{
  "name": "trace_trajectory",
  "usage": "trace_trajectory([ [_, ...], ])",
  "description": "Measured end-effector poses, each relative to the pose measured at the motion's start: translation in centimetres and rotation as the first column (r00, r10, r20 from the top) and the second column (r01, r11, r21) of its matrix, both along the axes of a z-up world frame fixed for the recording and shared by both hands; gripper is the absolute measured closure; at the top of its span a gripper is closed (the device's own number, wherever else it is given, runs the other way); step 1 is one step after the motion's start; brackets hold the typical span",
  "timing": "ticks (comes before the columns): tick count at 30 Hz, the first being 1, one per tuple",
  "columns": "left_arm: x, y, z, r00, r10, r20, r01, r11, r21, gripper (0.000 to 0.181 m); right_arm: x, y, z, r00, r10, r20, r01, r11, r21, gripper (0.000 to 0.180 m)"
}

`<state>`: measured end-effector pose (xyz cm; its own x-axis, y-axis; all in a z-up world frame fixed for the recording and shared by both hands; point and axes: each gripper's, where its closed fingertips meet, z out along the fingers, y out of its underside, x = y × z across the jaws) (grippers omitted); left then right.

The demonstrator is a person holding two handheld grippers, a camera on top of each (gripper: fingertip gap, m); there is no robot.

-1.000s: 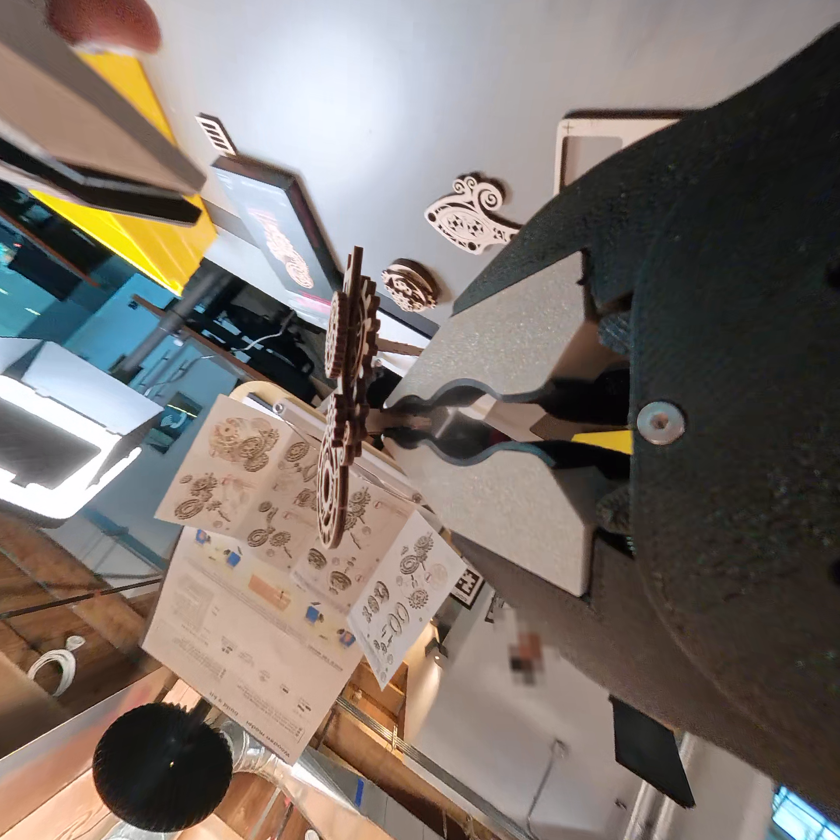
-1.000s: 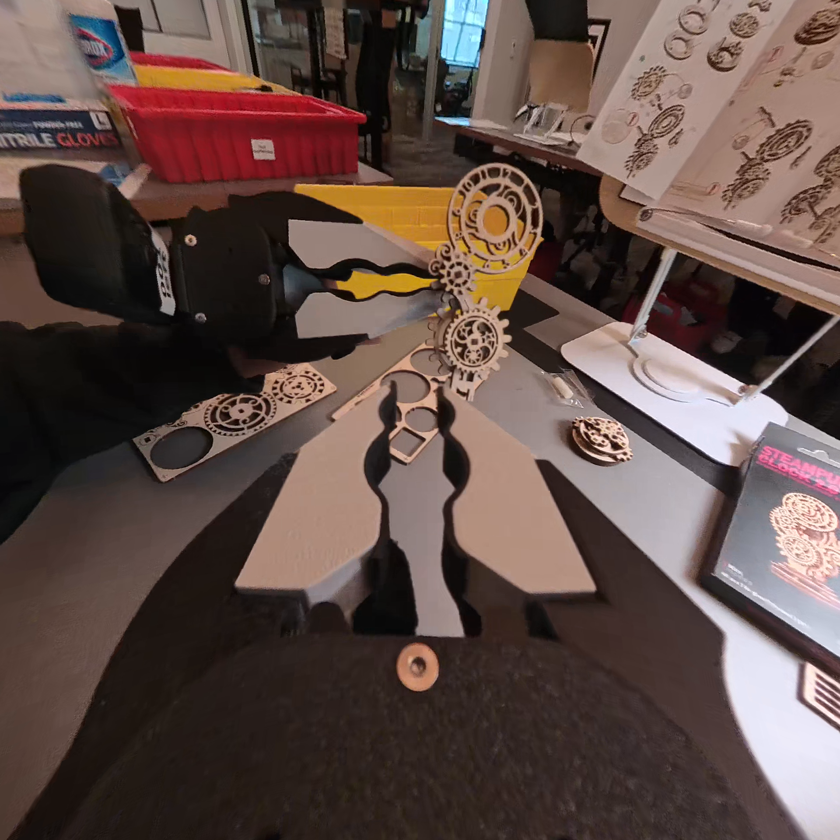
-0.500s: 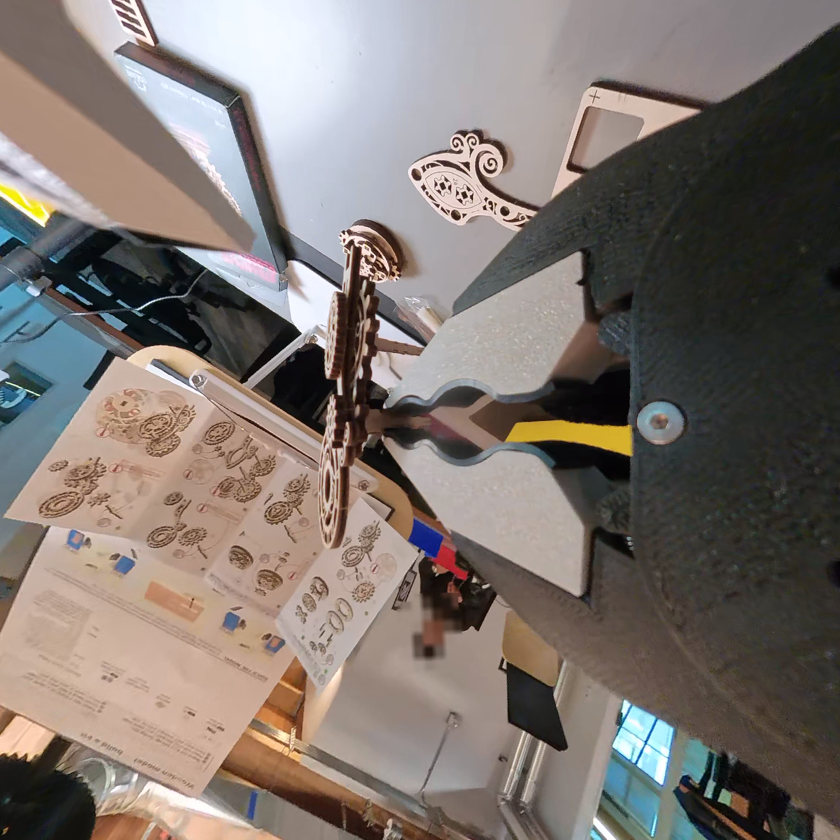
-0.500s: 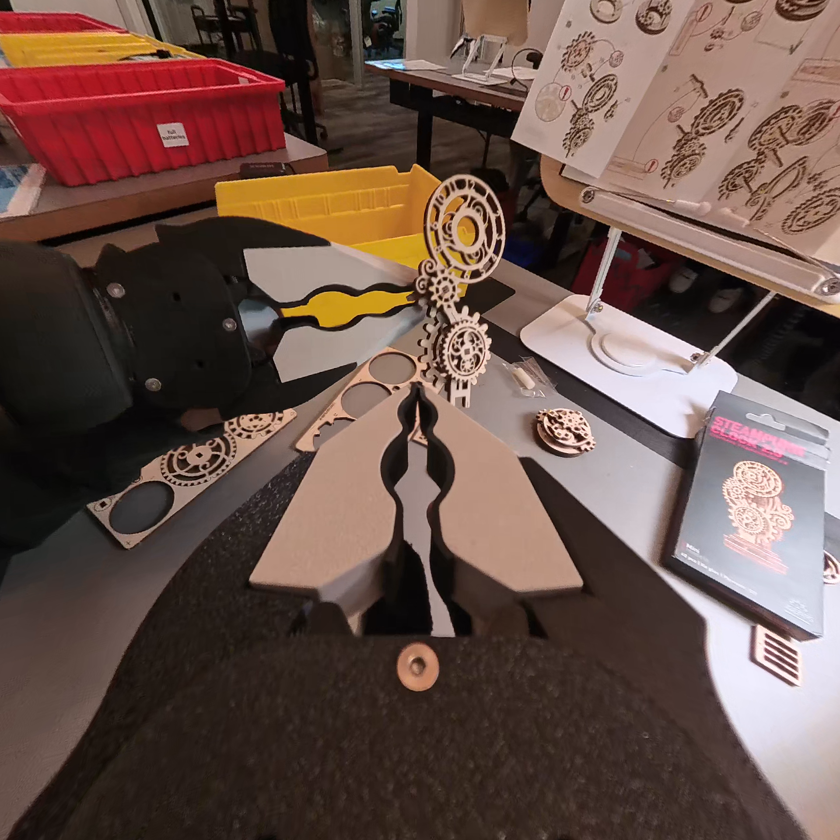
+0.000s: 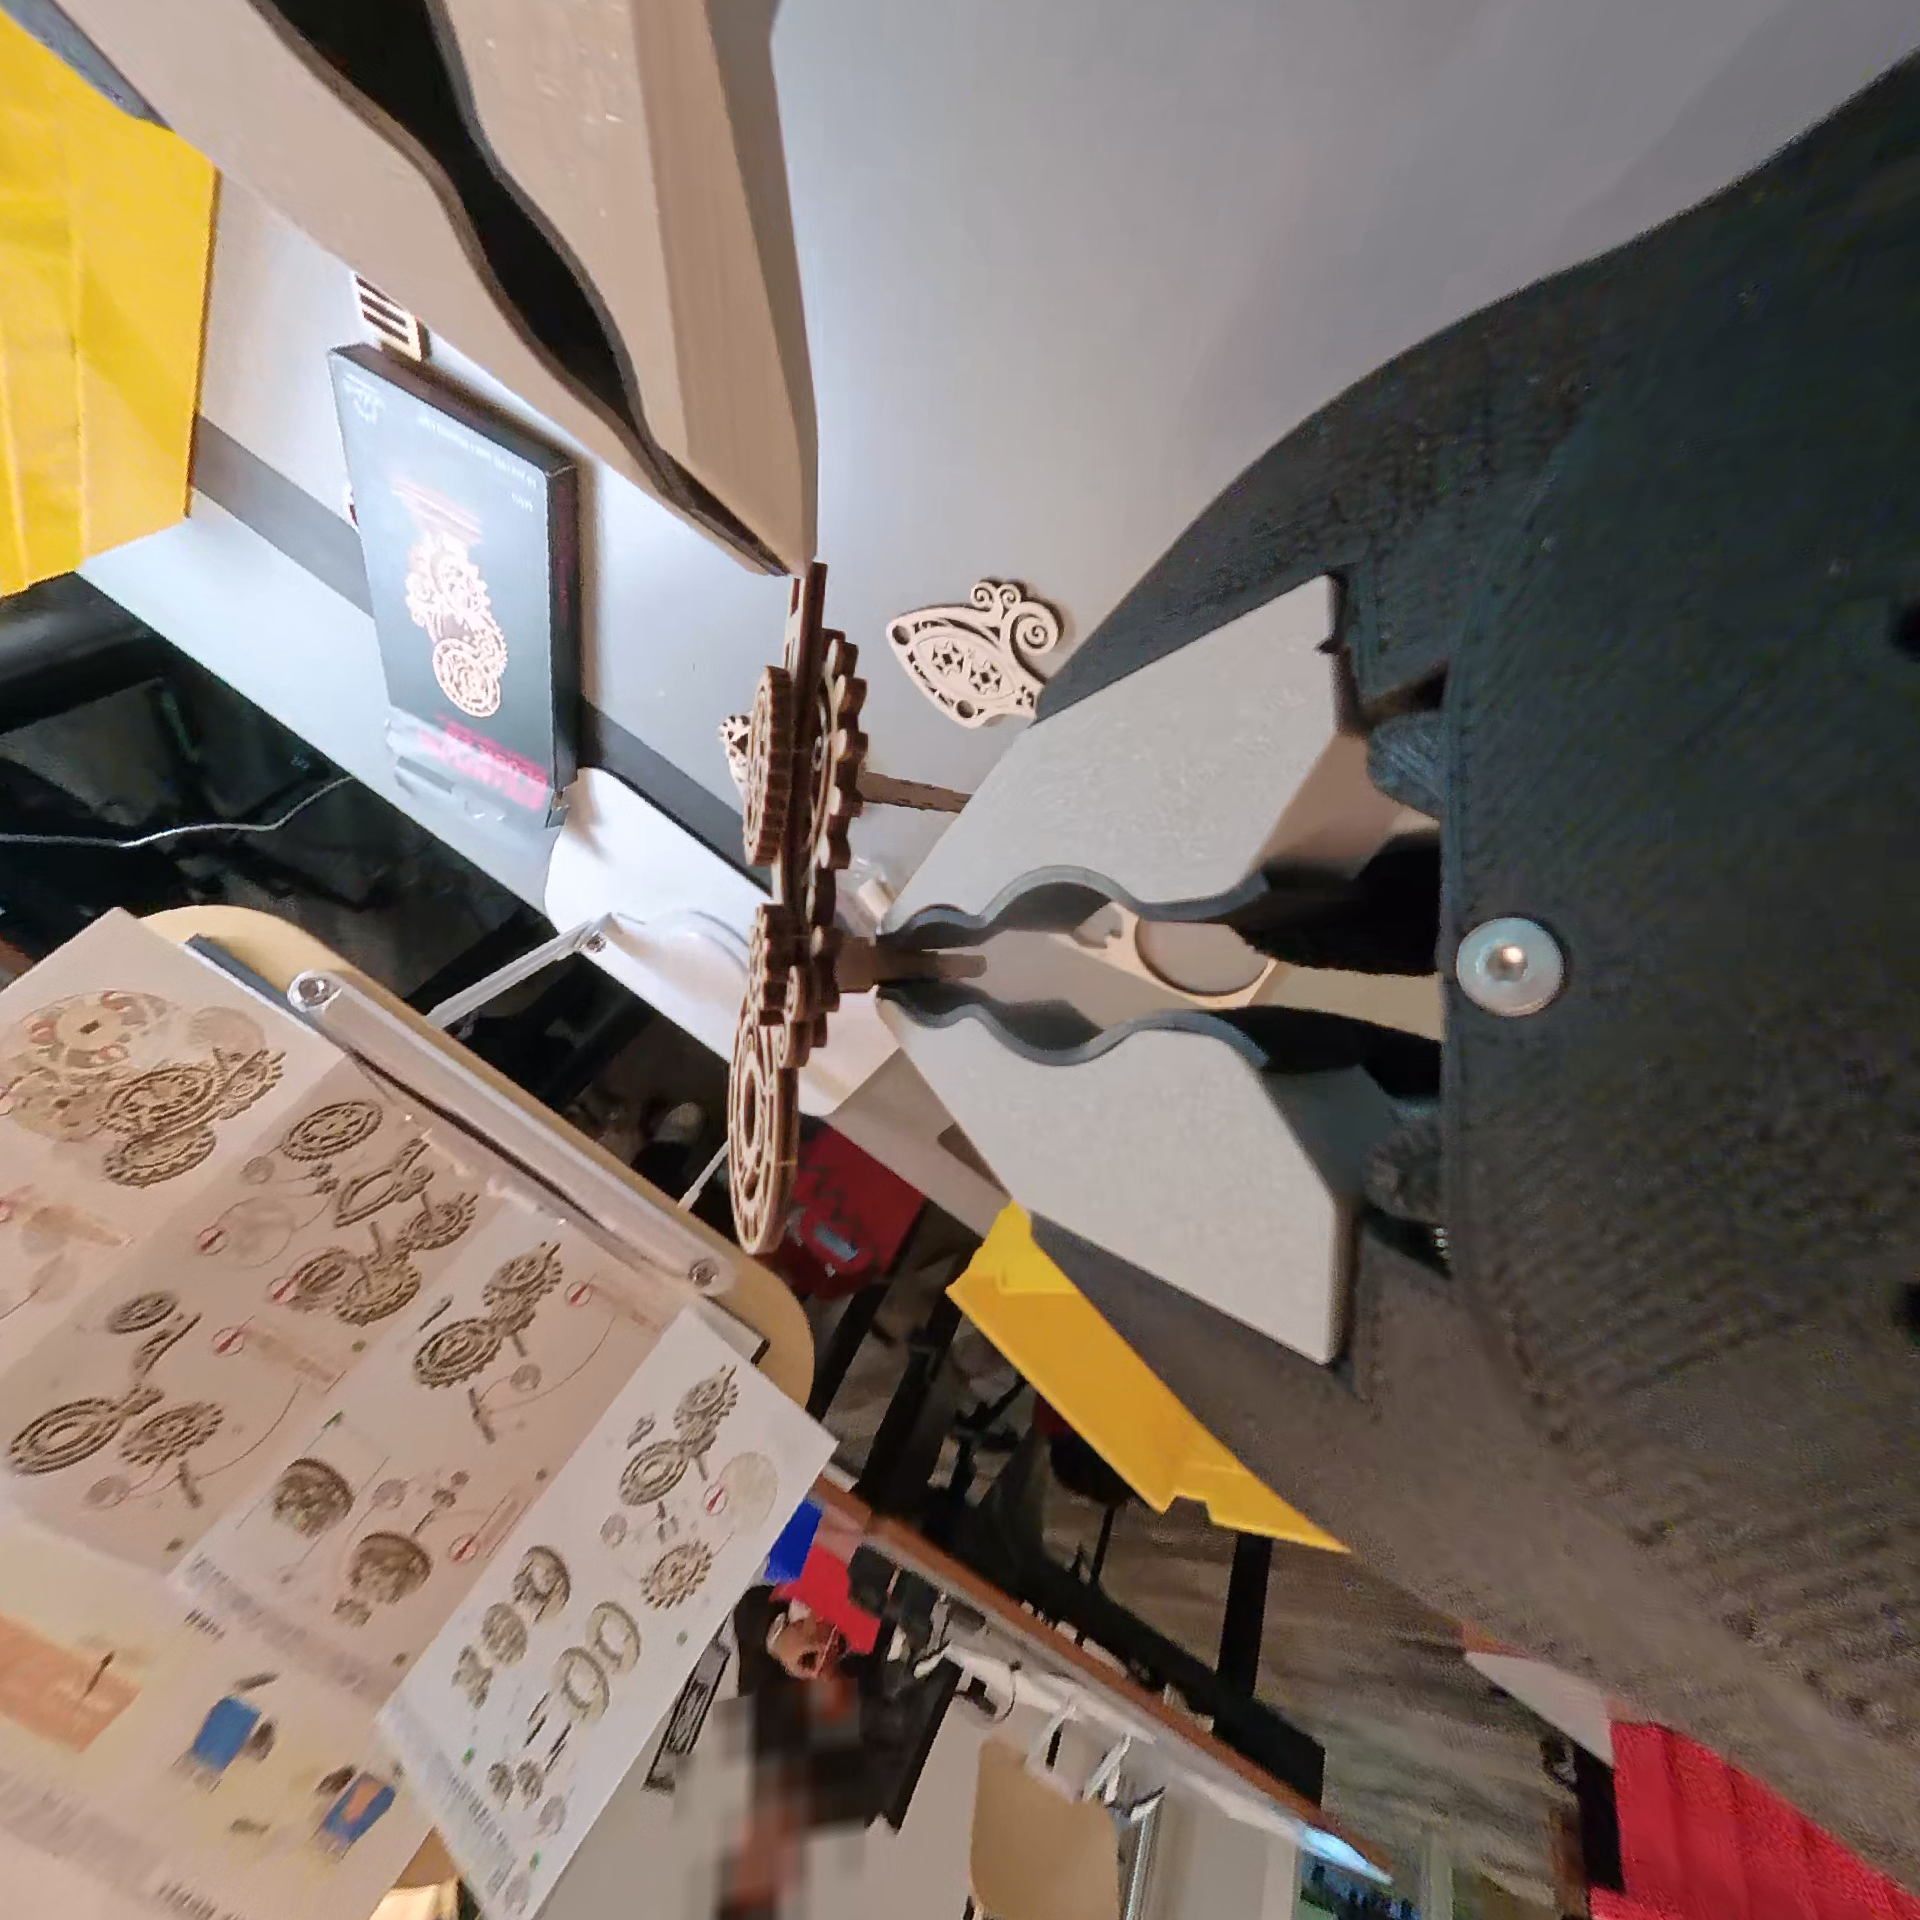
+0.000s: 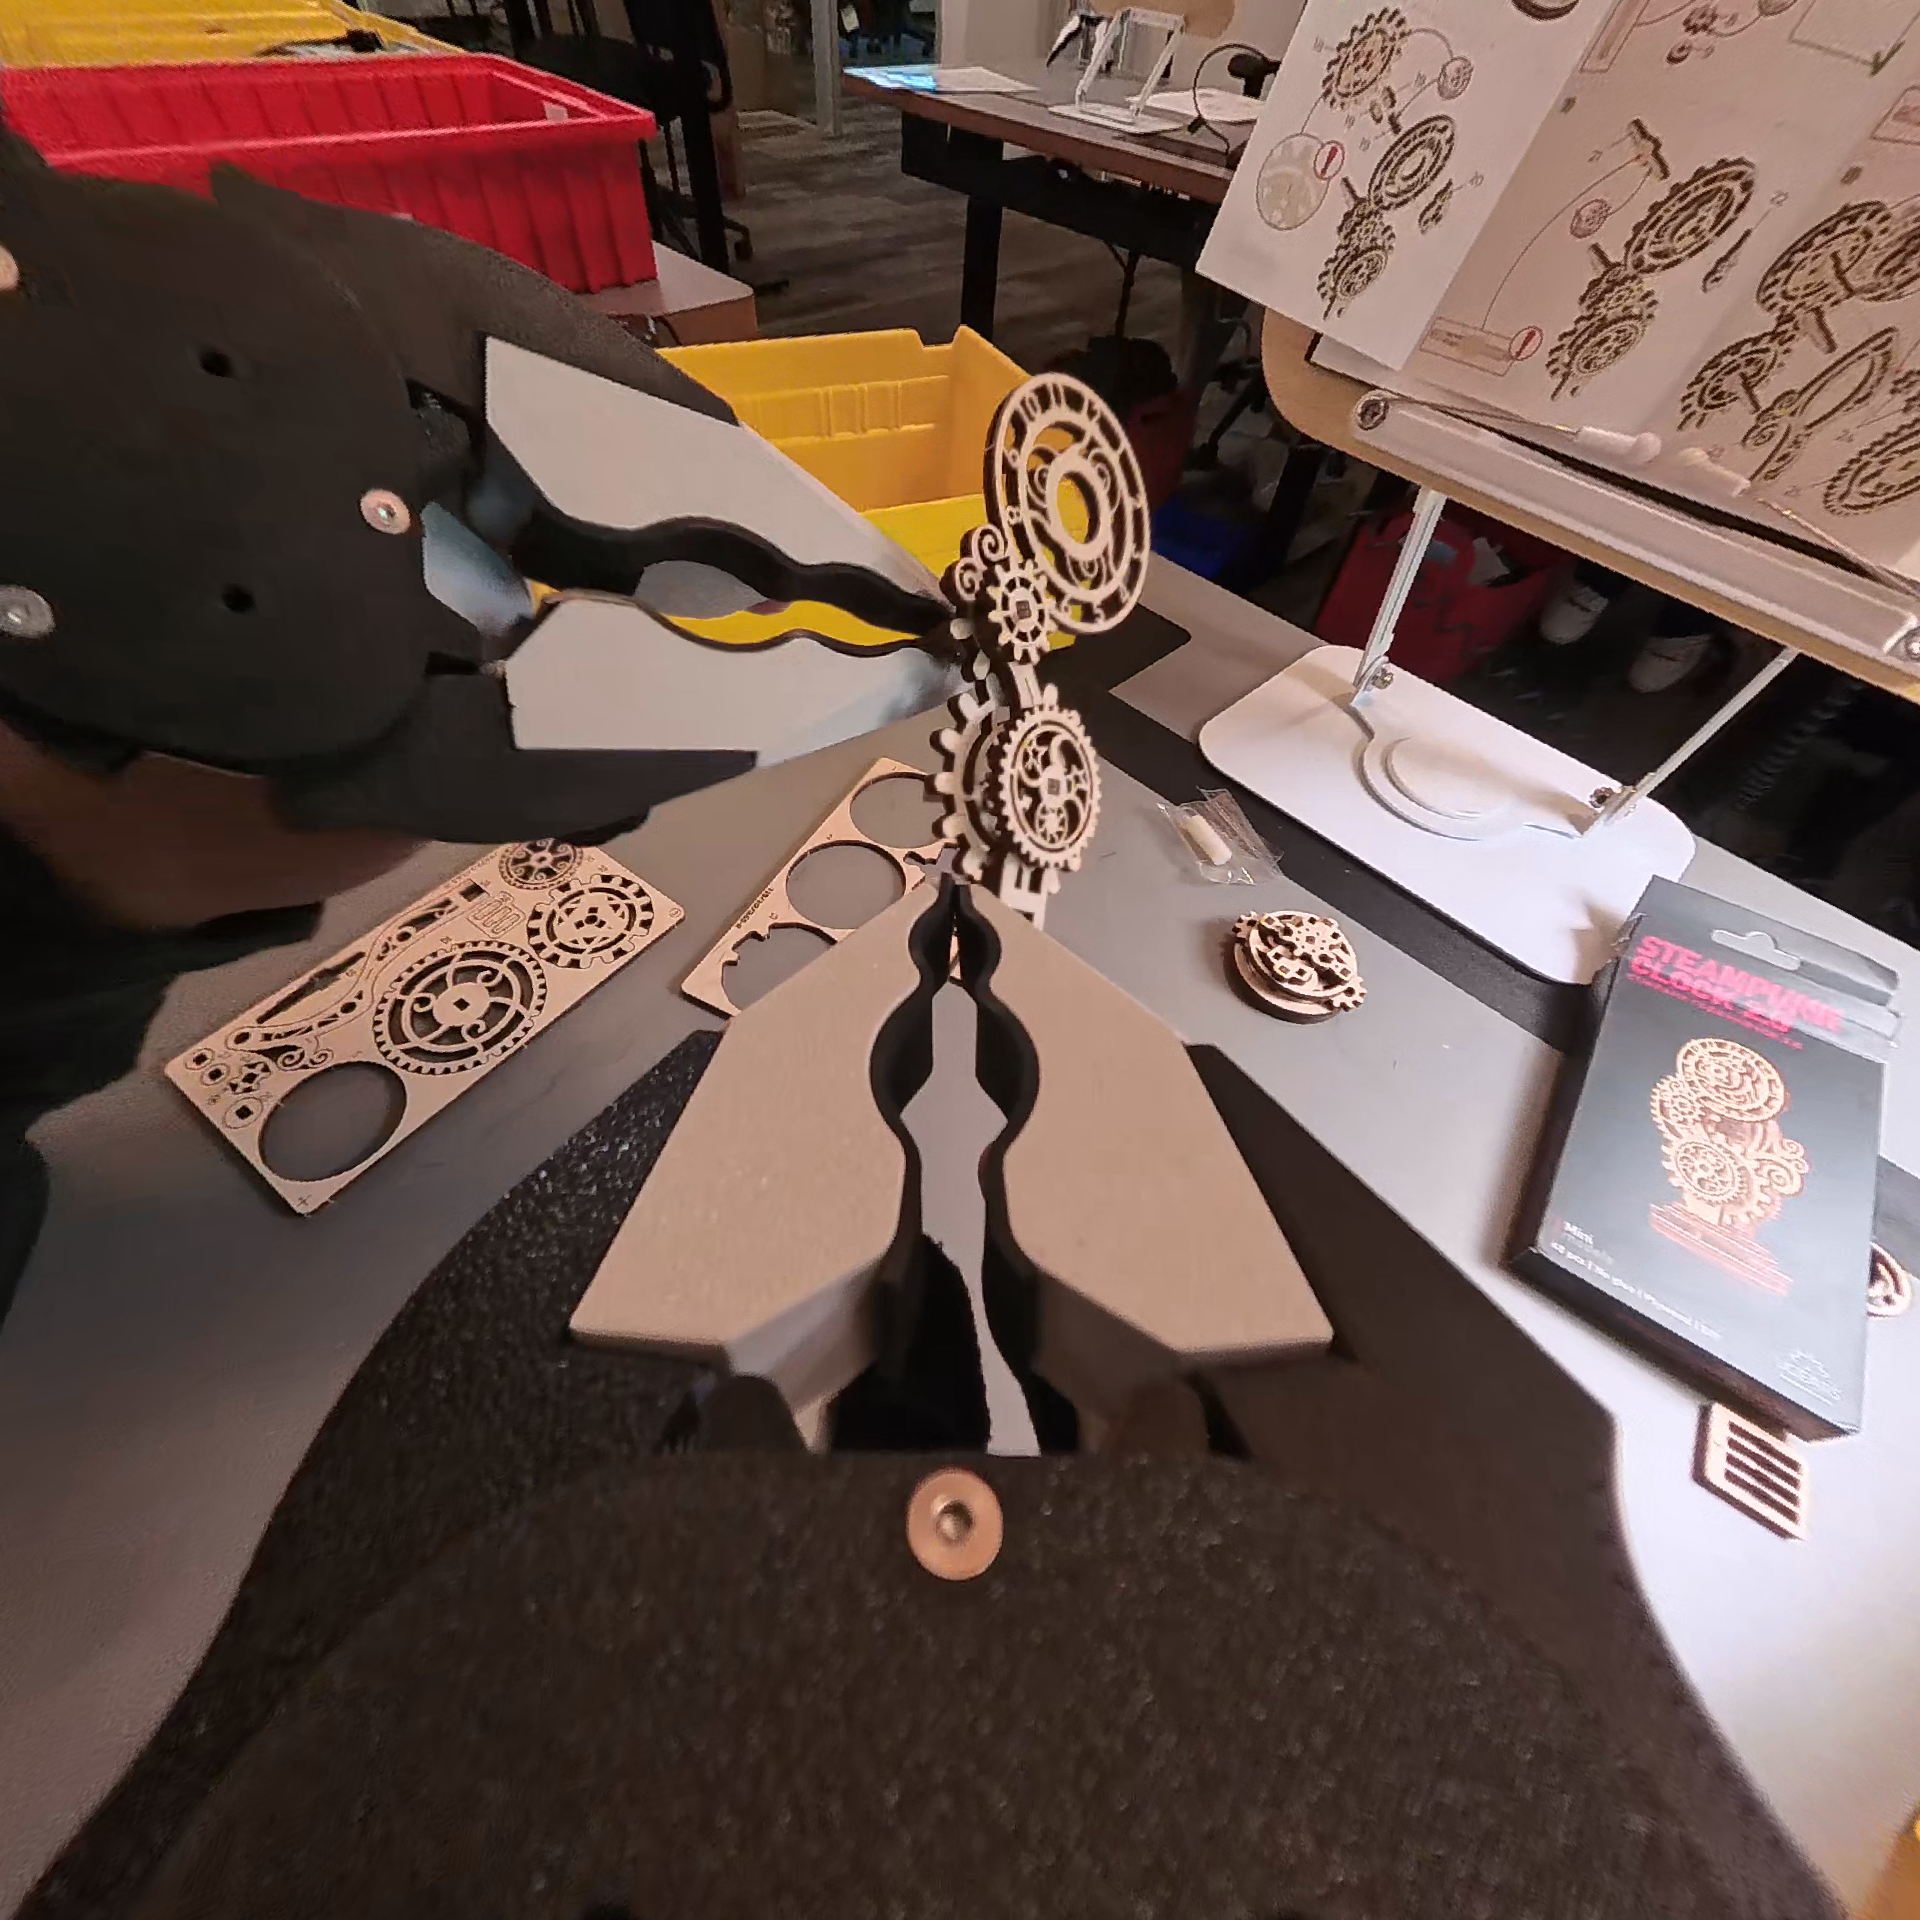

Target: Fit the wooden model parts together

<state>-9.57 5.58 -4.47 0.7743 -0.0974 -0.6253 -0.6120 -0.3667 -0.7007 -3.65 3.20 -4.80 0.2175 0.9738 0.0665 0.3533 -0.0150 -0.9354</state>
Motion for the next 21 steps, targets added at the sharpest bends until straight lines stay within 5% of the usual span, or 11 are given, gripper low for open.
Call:
trace_trajectory([
  [14,-1.3,-0.9,0.9,0.999,0.023,0.048,-0.023,1.000,-0.013,0.177,-0.1,0.6,-0.4,1.000,-0.011,0.014,0.010,1.000,0.018,0.180],
  [21,-2.4,-1.1,2.1,0.999,0.028,0.033,-0.030,0.997,0.065,0.176,0.6,13.8,7.3,0.933,-0.300,-0.199,0.338,0.922,0.190,0.180],
])
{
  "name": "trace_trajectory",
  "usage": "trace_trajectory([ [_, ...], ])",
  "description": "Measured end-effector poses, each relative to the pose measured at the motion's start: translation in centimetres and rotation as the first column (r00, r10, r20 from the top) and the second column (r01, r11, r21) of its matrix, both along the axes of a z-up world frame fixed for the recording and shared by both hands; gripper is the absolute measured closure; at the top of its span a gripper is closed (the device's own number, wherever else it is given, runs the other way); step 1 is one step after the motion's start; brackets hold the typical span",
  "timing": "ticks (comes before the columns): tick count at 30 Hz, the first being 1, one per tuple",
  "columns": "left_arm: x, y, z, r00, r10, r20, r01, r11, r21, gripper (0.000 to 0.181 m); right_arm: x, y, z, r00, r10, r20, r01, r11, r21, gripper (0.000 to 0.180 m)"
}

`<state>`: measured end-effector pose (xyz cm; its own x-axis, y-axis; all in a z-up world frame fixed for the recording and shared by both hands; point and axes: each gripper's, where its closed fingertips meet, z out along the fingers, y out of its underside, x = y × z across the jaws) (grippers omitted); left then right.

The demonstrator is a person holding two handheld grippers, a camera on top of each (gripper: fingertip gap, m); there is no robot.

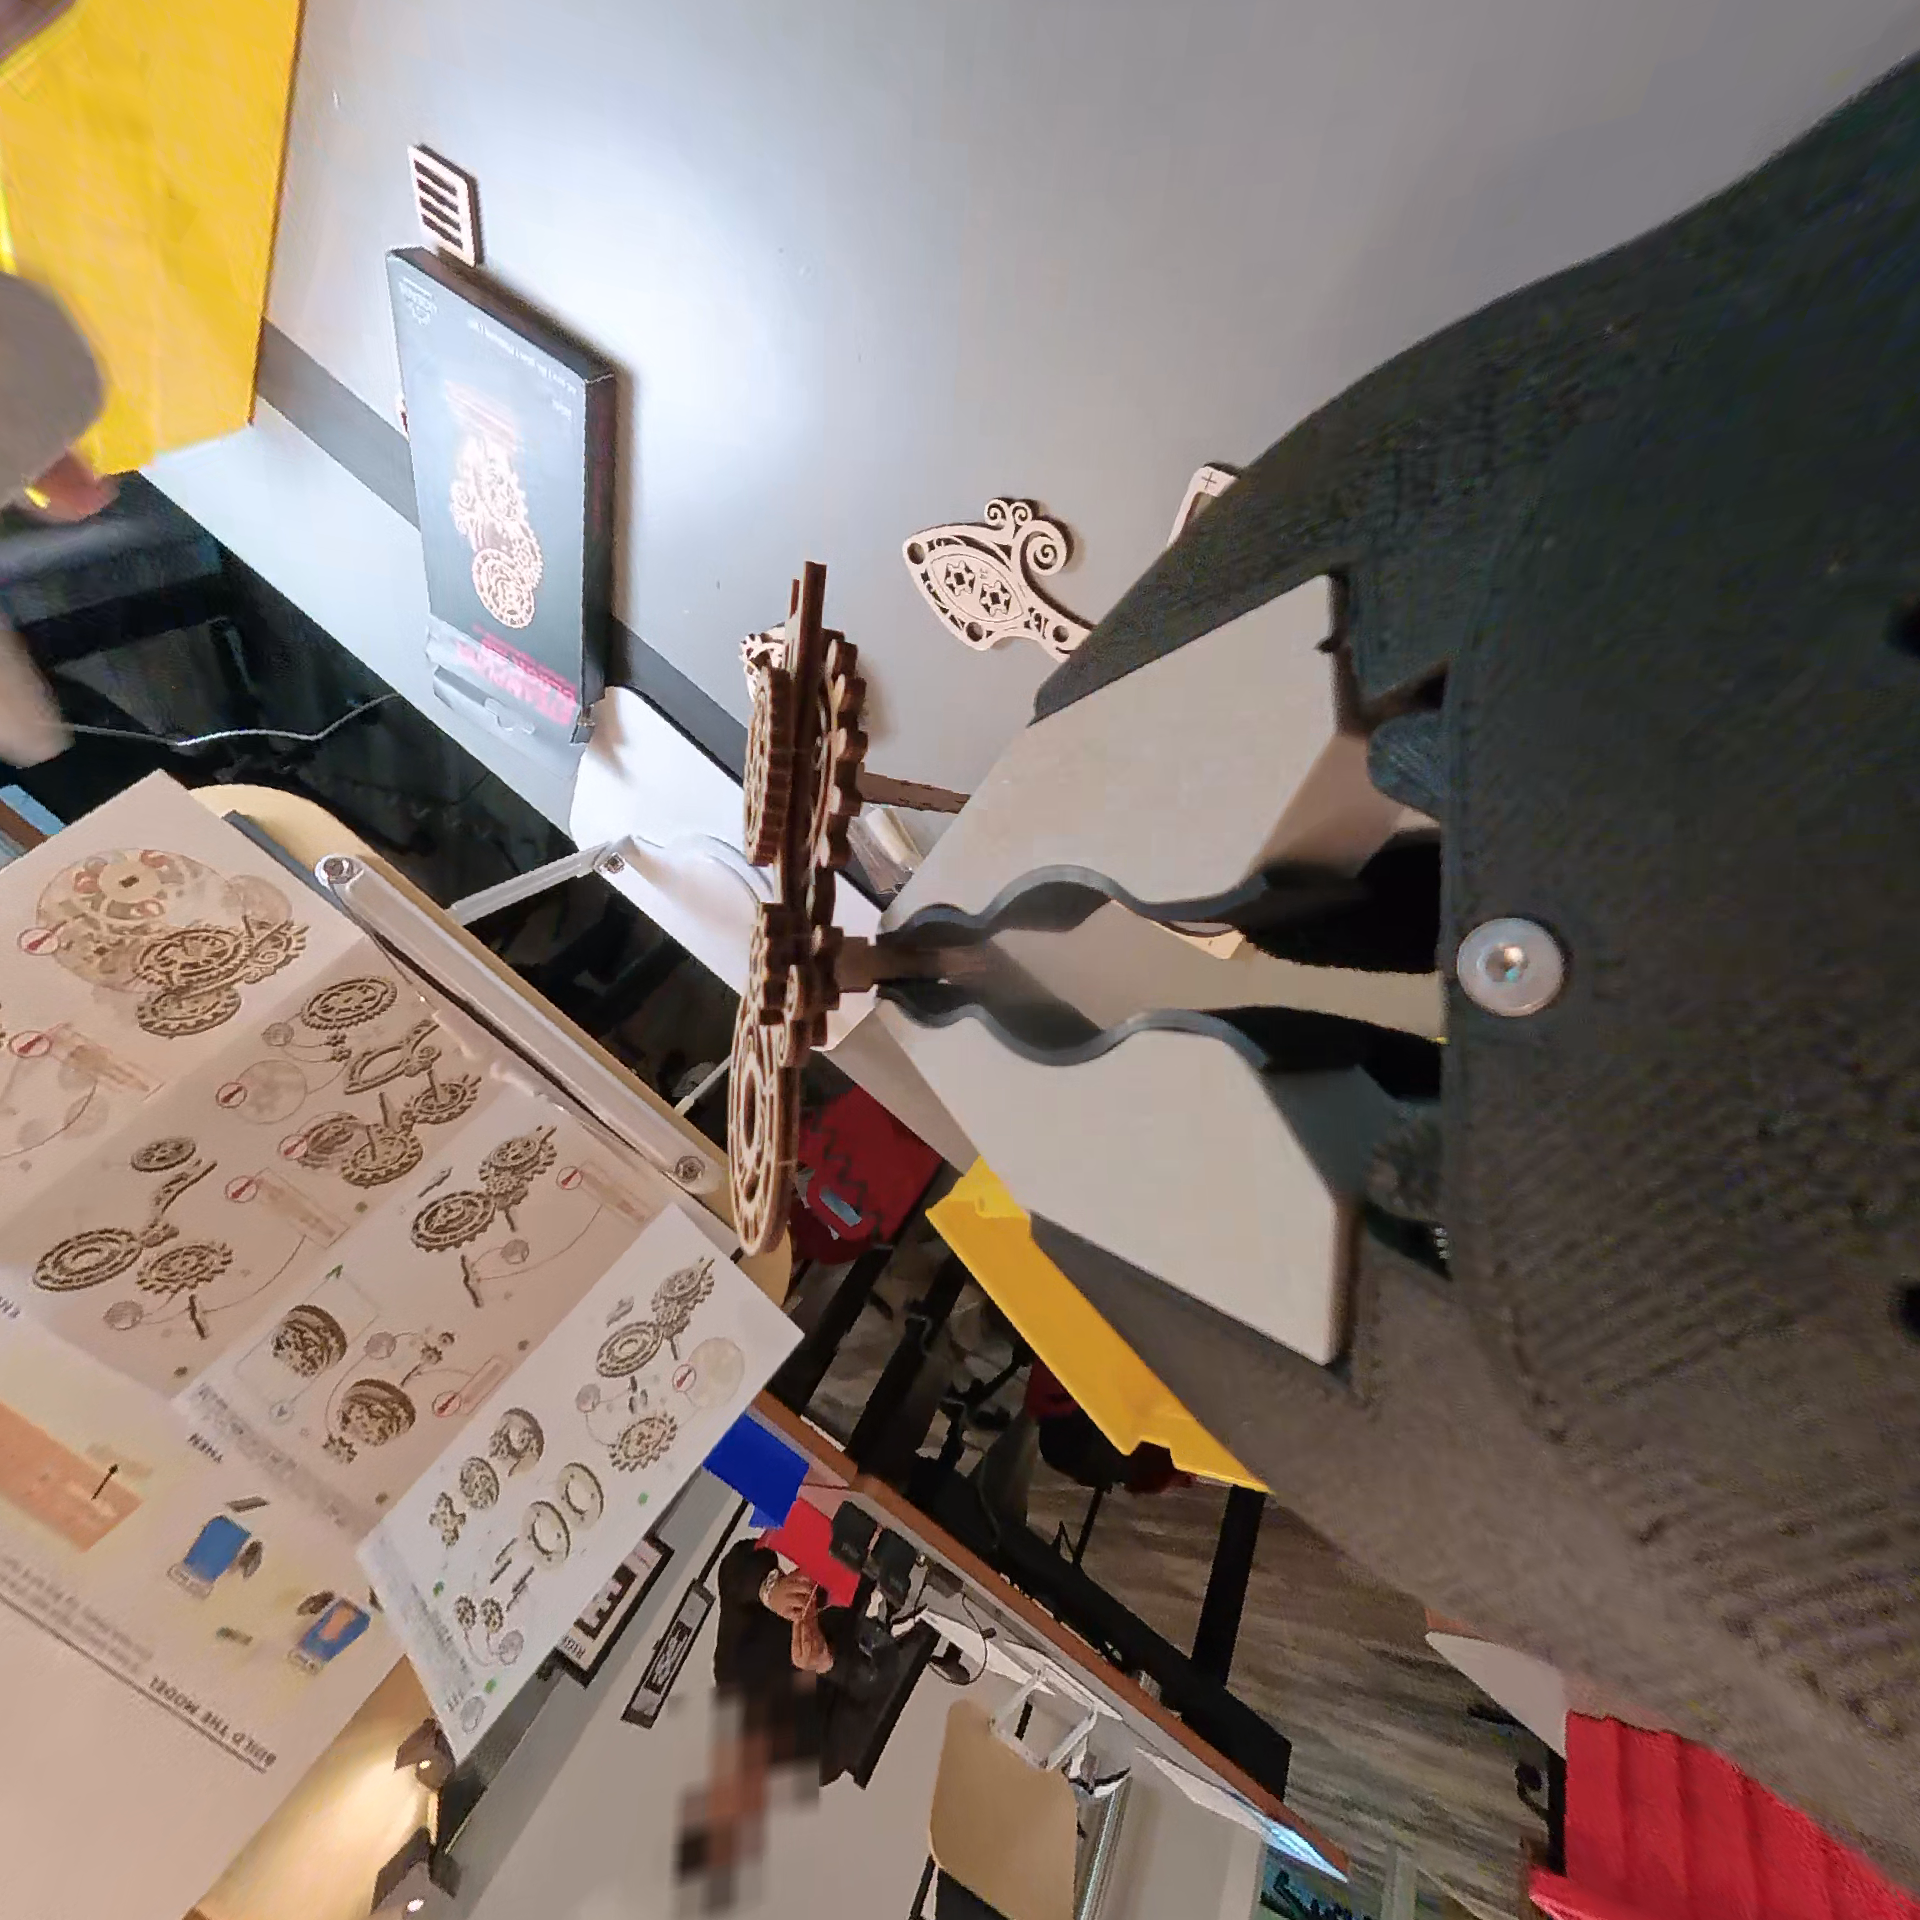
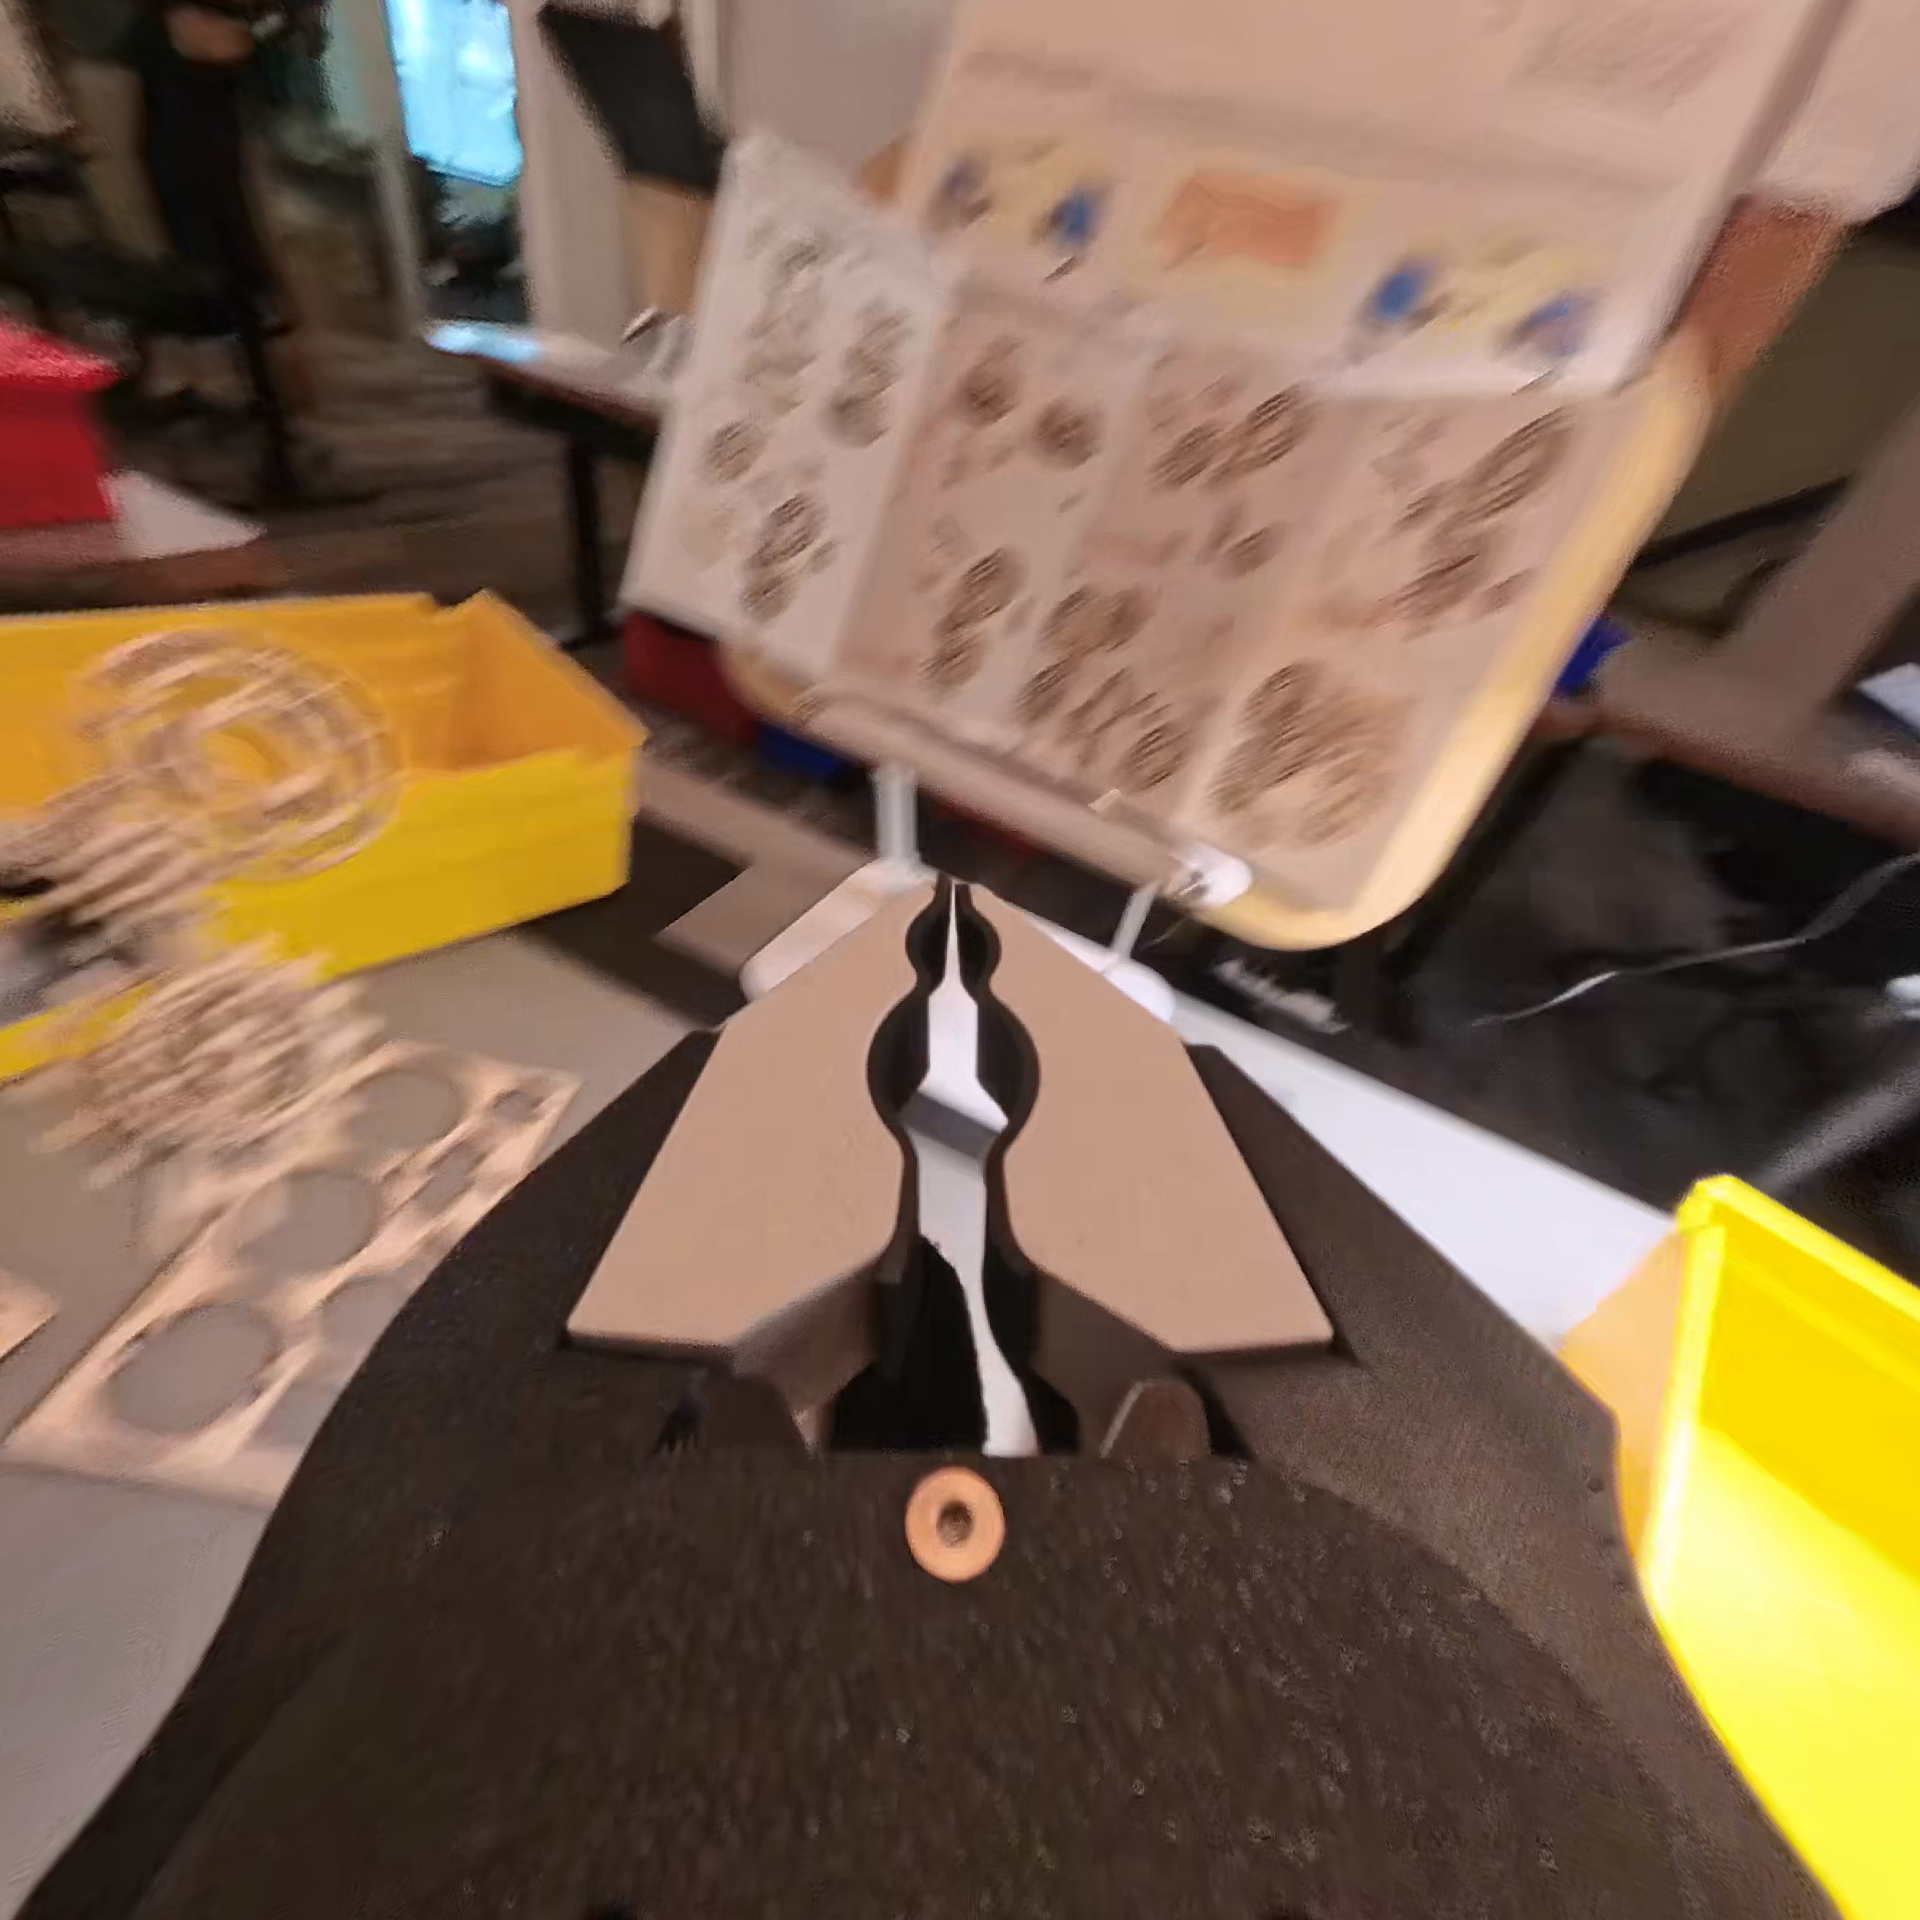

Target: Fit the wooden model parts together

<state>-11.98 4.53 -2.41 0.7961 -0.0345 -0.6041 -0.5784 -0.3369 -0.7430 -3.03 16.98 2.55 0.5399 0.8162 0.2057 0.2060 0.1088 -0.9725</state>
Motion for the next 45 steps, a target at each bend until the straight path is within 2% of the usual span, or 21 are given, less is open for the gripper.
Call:
trace_trajectory([
  [3,-0.3,-0.4,0.8,0.999,-0.007,0.040,0.006,1.000,0.026,0.176,0.3,6.5,4.0,0.988,-0.129,-0.085,0.136,0.987,0.080,0.179],
  [7,-1.0,-0.6,1.2,0.997,-0.011,0.078,0.007,0.999,0.045,0.177,-0.3,12.4,5.9,0.969,-0.217,-0.114,0.229,0.969,0.098,0.178],
  [12,-1.5,-0.5,0.8,0.995,-0.015,0.102,0.011,0.999,0.042,0.177,-3.7,16.7,5.2,0.982,-0.172,-0.076,0.181,0.974,0.135,0.178],
  [19,-3.0,-0.6,0.3,0.992,0.004,0.129,-0.009,0.999,0.035,0.177,-4.5,22.8,2.3,0.962,-0.274,0.004,0.272,0.957,0.105,0.179],
  [24,-3.6,-0.3,-0.6,0.989,0.011,0.144,-0.014,1.000,0.014,0.177,-4.4,23.6,1.3,0.959,-0.282,-0.008,0.281,0.954,0.105,0.179],
  [30,-3.4,0.0,-1.3,0.990,0.007,0.140,-0.006,1.000,-0.006,0.176,-4.3,23.4,1.9,0.960,-0.277,-0.048,0.281,0.949,0.141,0.177],
  [45,-2.9,-0.2,-0.8,0.989,-0.011,0.148,0.010,1.000,0.008,0.177,-4.2,21.2,1.7,0.951,-0.301,-0.063,0.307,0.941,0.140,0.179],
])
